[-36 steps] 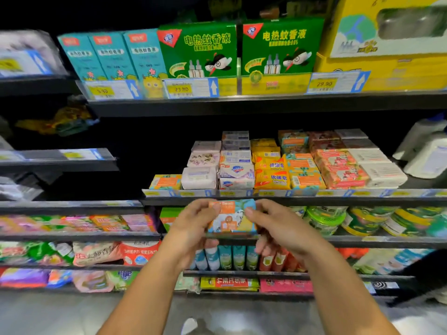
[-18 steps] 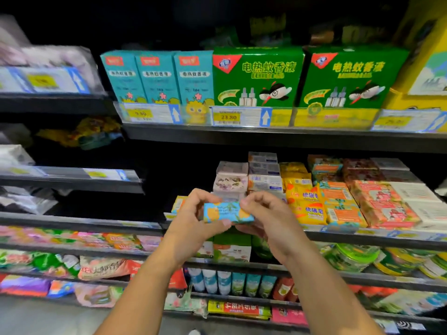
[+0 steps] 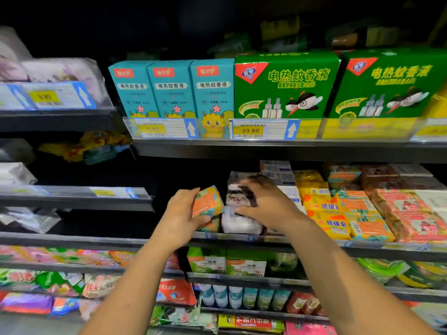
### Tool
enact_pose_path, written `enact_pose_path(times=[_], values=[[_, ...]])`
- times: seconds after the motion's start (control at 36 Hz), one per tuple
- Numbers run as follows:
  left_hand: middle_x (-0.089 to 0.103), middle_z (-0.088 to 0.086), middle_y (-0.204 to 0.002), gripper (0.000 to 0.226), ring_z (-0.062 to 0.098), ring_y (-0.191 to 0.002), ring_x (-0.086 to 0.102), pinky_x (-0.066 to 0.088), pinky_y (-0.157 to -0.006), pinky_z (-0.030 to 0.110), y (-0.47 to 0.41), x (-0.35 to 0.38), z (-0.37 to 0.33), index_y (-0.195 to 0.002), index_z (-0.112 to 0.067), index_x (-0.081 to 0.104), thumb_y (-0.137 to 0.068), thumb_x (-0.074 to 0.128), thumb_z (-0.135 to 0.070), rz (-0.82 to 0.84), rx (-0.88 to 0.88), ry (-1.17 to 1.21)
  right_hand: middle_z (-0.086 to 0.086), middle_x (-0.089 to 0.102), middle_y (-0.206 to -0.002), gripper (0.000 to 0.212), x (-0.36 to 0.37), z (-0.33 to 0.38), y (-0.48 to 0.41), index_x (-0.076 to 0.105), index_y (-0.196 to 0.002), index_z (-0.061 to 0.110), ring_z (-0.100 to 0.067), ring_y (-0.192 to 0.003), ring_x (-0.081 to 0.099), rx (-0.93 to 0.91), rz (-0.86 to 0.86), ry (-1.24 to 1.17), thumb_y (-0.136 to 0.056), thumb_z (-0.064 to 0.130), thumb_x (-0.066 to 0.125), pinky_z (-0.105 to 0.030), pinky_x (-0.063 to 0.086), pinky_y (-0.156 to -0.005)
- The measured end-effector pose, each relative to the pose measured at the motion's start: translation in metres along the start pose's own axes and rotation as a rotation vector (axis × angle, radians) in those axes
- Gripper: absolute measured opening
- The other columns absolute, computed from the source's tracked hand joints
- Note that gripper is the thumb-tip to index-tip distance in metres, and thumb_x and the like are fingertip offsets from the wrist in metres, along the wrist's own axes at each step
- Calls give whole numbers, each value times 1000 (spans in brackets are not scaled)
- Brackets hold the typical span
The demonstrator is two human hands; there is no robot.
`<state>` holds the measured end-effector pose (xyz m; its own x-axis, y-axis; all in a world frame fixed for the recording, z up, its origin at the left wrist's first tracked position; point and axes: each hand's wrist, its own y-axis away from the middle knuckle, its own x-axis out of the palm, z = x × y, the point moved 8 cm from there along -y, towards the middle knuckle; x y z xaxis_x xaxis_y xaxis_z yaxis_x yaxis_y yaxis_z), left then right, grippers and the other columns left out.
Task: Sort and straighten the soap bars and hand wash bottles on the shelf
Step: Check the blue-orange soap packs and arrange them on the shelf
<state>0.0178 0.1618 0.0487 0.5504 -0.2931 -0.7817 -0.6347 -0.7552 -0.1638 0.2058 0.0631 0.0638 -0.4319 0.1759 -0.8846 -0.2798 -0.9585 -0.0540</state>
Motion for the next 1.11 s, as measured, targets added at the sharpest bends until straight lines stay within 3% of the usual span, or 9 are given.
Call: enact_pose_path(times=[0.14, 0.44, 0.61, 0.72, 0.86, 0.94, 1.0, 1.06, 1.11], values=[[56, 11, -127, 72, 32, -119, 51, 40, -102, 39, -24, 0, 21, -135, -10, 57, -71, 89, -17, -63, -47, -105, 4, -2, -169, 75, 39, -2, -15, 12, -157, 47, -23, -155, -7, -11, 170, 246, -92, 75, 39, -48, 1, -124], [44, 2, -122, 70, 25, -120, 51, 38, -104, 27, -64, 28, 40, -139, -11, 53, -76, 84, -9, 170, -74, -17, 8, -13, -168, 69, 57, -22, -12, 2, -155, 52, -26, -153, -20, 109, 231, 205, -95, 75, 28, -56, -14, -120], [39, 10, -144, 50, 29, -135, 41, 31, -117, 38, -66, 55, 48, -144, -18, 49, -97, 65, -21, 287, -120, 2, 10, -15, -167, 69, 60, -25, -10, -1, -155, 52, -25, -153, -20, 101, 196, 209, -95, 76, 24, -53, -17, -120], [24, 4, -161, 51, 27, -148, 20, 15, -120, 31, -54, 65, 46, -155, -24, 32, -106, 45, -33, 335, -126, -150, 10, -16, -167, 69, 61, -26, -11, -1, -154, 53, -25, -153, -19, 96, 190, 229, -94, 77, 22, -54, -17, -120], [1, -17, -166, 53, 23, -153, -10, -5, -123, 47, -38, 68, 53, -158, -37, 17, -107, 26, -47, 383, -138, -303, 10, -15, -167, 68, 60, -25, -10, -1, -154, 53, -27, -153, -17, 95, 191, 217, -95, 76, 23, -55, -14, -120], [7, -4, -167, 53, 25, -154, -3, -1, -123, 43, -31, 63, 38, -158, -28, 23, -108, 26, -45, 416, -132, -356, 8, -10, -168, 68, 58, -22, -9, 5, -156, 49, -28, -154, -13, 81, 177, 210, -96, 74, 25, -58, -10, -120], [26, 9, -163, 52, 30, -151, 18, 14, -123, 40, -28, 58, 28, -153, -24, 37, -107, 27, -47, 417, -177, -308, 5, -3, -169, 68, 55, -22, -9, 13, -157, 45, -28, -155, -8, 66, 161, 185, -97, 73, 29, -58, -6, -121], [54, 15, -142, 50, 32, -131, 49, 38, -109, 38, -29, 51, 14, -137, -19, 55, -106, 31, -49, 363, -161, -293, 2, 5, -169, 66, 46, -23, -5, 22, -157, 40, -25, -155, -1, 53, 121, 155, -98, 69, 33, -53, 0, -123], [67, 13, -113, 41, 32, -107, 62, 49, -91, 38, -31, 43, -7, -114, -15, 63, -105, 36, -45, 256, -106, -281, 0, 16, -167, 63, 33, -32, 3, 33, -155, 32, -22, -154, 10, 62, 62, 136, -100, 63, 39, -48, 10, -124]])
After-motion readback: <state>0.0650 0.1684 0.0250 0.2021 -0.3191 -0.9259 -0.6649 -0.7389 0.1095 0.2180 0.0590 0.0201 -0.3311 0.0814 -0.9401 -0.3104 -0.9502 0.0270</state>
